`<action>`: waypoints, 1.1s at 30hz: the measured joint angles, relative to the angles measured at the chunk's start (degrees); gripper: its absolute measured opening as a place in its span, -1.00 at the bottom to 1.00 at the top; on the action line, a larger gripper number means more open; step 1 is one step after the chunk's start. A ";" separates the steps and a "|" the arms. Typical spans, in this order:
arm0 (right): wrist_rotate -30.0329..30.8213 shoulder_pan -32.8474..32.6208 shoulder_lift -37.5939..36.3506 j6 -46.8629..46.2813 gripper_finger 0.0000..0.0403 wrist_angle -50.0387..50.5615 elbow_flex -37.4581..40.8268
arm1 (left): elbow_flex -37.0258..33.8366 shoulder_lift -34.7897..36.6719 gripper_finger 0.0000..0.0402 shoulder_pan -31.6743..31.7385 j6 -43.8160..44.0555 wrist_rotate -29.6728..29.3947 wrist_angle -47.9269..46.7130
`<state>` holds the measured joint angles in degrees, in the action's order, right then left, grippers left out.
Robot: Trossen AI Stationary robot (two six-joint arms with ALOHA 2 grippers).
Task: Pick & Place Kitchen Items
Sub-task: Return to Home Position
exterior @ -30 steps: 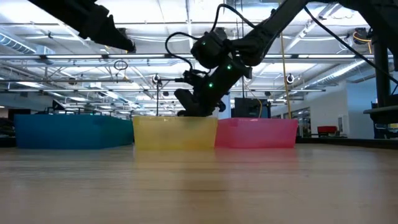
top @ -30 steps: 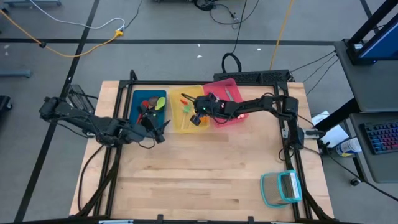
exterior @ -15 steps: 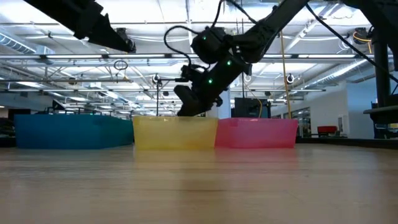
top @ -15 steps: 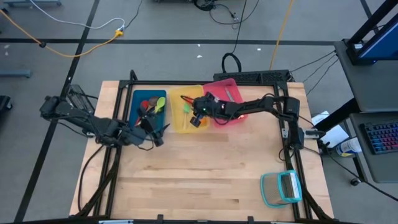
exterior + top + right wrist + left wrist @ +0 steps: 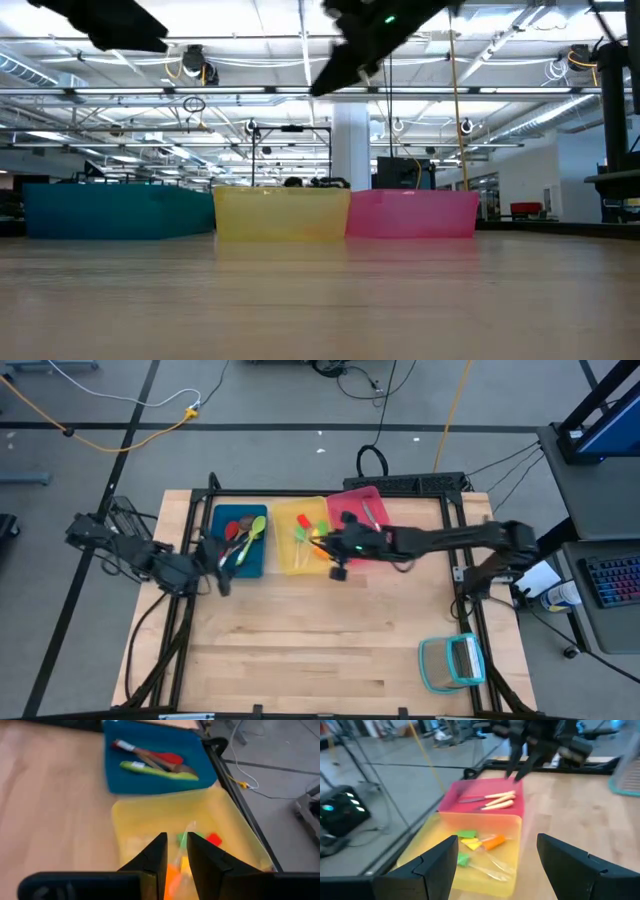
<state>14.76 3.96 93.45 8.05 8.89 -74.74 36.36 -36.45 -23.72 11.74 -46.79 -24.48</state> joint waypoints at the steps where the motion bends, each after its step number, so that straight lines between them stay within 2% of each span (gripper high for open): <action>1: -0.01 -0.74 -2.25 0.53 -0.68 1.18 1.19 | 0.00 2.03 0.36 -0.05 0.58 1.09 -1.77; 3: -0.53 -1.90 -7.02 0.63 -0.71 0.39 4.62 | -0.10 6.05 0.36 -0.05 1.35 4.05 -4.77; 6: -5.20 -2.76 -15.93 -0.57 -0.75 -3.31 13.01 | -2.08 11.55 0.36 -0.05 0.58 9.56 -4.80; 9: -7.31 -3.01 -24.31 -2.51 -0.79 -10.82 22.76 | -6.89 15.36 0.36 -0.05 -4.42 15.38 2.37; 13: -3.74 -2.78 -34.74 -5.69 -0.83 -20.08 33.44 | -15.09 17.89 0.36 0.39 -11.41 20.08 17.65; 17: -3.96 -2.40 -43.70 -3.70 -0.88 -20.95 40.76 | -20.66 18.99 0.36 2.05 -18.13 25.63 24.00; 20: -7.33 -1.67 -49.79 -3.77 -0.92 -21.54 45.26 | -22.74 19.70 0.36 4.22 -20.35 30.81 29.33; 23: -7.48 -1.14 -54.70 -4.48 -0.96 -21.60 48.87 | -23.88 19.76 0.36 6.94 -23.13 36.66 33.06; 29: -7.52 -0.54 -61.52 -4.14 -0.99 -25.23 55.50 | -27.64 19.74 0.36 12.53 -22.13 38.34 36.03; 33: -7.56 -0.56 -65.17 -4.34 -1.00 -25.29 59.29 | -32.26 19.70 0.36 15.13 -21.47 38.34 43.60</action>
<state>7.20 3.40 28.28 3.71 -16.39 -15.45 4.10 -16.75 -8.59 -9.73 -8.45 19.12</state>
